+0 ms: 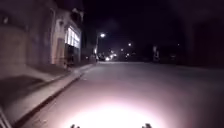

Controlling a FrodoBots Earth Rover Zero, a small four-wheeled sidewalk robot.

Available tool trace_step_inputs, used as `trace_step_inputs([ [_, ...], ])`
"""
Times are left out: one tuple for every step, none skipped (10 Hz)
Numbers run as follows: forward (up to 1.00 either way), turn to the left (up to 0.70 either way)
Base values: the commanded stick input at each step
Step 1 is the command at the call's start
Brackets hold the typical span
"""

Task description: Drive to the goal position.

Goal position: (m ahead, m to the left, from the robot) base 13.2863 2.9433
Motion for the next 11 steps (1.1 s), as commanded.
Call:
trace_step_inputs([
  [0.7, 0.0],
  [0.7, 0.0],
  [0.7, 0.0],
  [0.7, 0.0],
  [0.7, 0.0],
  [0.7, 0.0],
  [0.7, 0.0],
  [0.7, 0.0],
  [0.7, 0.0],
  [0.7, 0.0],
  [0.7, 0.0],
])
